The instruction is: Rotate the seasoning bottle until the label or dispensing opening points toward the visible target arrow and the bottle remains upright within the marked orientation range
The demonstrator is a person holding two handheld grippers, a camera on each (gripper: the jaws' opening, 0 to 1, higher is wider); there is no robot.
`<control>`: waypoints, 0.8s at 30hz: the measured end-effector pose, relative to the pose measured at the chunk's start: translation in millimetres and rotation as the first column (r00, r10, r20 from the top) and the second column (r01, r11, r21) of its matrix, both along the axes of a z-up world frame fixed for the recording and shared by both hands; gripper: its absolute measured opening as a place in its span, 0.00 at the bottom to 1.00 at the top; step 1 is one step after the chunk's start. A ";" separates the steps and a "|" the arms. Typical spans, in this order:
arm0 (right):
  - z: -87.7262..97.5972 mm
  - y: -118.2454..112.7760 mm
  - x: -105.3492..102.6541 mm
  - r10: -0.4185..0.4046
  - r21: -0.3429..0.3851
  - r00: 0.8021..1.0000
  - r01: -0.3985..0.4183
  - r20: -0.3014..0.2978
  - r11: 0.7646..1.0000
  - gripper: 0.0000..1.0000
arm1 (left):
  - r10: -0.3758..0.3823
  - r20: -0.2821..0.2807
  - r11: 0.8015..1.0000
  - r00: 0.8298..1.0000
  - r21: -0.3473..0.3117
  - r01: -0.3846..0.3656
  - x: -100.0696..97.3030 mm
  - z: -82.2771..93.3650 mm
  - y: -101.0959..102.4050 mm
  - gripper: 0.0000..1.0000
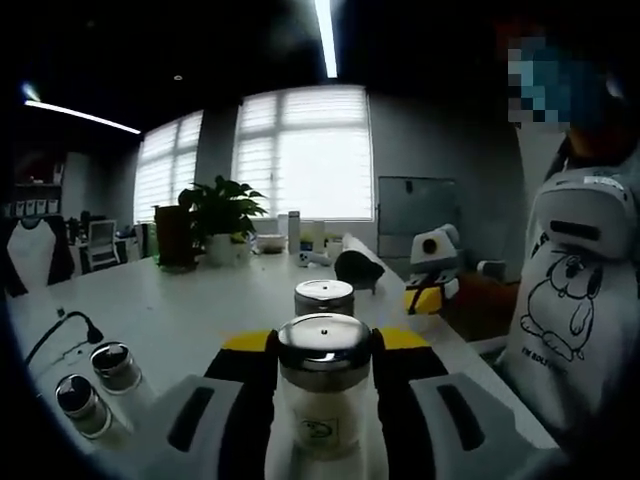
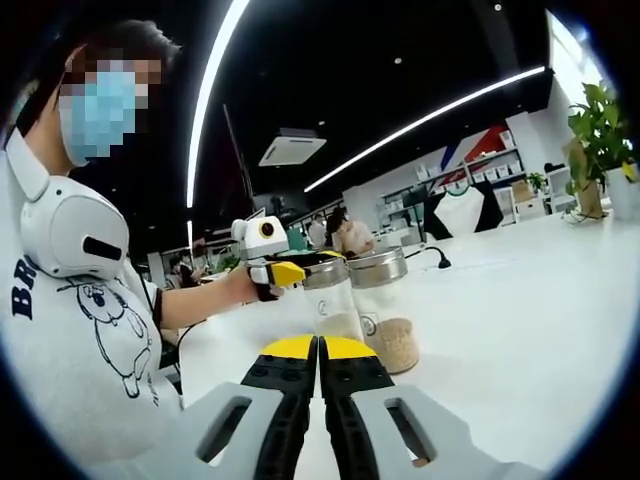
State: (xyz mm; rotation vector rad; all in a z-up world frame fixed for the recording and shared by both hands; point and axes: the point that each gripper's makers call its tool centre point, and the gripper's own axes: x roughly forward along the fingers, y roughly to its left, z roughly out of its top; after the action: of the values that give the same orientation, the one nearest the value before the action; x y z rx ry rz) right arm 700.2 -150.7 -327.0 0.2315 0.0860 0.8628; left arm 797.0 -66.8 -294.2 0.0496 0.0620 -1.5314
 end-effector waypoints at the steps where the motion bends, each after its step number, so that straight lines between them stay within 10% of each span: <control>1: 0.1 -0.5 0.1 -0.001 0.001 1.000 0.001 0.000 1.000 0.00 | 0.002 -0.001 1.000 1.000 0.000 -0.002 -0.1 0.0 0.0 0.40; 24: -0.4 -2.8 2.8 -0.037 0.009 0.999 0.037 -0.001 0.999 0.00 | 0.138 -0.020 0.990 0.990 -0.020 -0.138 0.6 0.4 -0.7 0.39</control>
State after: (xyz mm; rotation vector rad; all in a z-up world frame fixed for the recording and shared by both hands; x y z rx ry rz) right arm 703.1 -153.6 -327.4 0.2417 0.0783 0.8262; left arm 797.7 -67.5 -293.8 0.0138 0.0624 -1.3942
